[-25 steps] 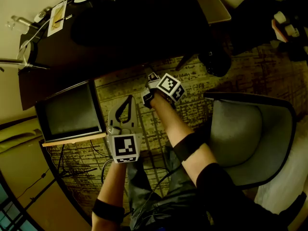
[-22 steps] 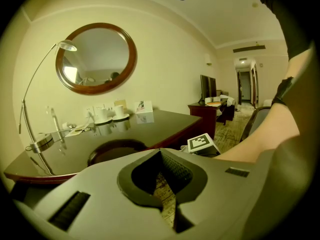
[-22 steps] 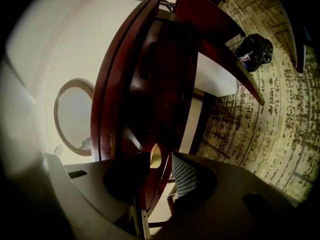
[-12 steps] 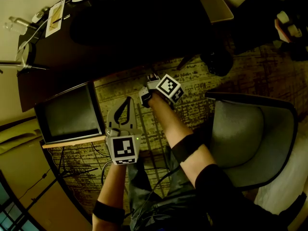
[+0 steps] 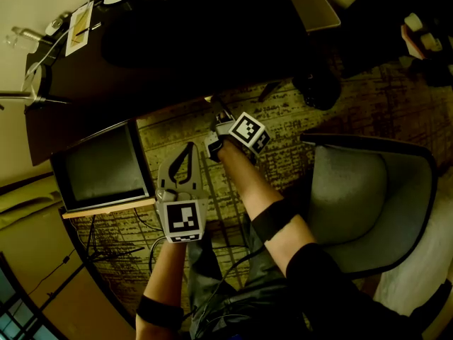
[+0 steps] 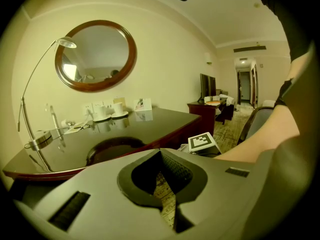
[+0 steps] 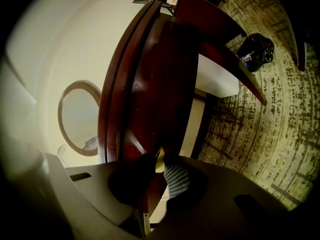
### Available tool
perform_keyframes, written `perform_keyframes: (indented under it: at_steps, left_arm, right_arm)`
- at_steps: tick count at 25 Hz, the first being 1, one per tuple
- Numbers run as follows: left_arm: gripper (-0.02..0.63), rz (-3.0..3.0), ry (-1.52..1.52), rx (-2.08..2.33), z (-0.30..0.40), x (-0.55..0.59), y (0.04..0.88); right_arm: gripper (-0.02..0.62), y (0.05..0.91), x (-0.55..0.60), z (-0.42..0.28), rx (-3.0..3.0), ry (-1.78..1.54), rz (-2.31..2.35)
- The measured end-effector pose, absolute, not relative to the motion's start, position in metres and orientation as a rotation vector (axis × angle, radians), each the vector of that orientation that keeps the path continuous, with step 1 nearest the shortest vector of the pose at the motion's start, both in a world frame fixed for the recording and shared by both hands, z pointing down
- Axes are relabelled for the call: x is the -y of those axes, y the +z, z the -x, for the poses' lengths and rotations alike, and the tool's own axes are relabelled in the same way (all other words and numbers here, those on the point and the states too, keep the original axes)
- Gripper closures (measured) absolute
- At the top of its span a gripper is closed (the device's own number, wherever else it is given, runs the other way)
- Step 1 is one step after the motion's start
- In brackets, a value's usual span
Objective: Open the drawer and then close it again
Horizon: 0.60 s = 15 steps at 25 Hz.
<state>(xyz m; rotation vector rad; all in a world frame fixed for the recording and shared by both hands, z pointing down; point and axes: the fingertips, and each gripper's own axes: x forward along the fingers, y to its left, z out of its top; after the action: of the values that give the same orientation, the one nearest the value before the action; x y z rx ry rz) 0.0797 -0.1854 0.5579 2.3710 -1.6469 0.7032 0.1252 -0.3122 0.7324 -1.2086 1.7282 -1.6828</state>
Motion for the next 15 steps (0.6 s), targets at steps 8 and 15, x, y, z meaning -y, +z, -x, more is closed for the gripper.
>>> perform_keyframes:
  at_steps: [8, 15]
  left_arm:
    - [0.6, -2.423, 0.722, 1.607, -0.088, 0.17, 0.546]
    - [0.6, -2.431, 0.705, 1.564, -0.1, 0.144, 0.533]
  right_arm:
    - [0.526, 0.732, 0.274, -0.134, -1.743, -1.726, 1.227]
    - [0.525, 0.729, 0.223, -0.145, -1.745, -1.754, 1.242]
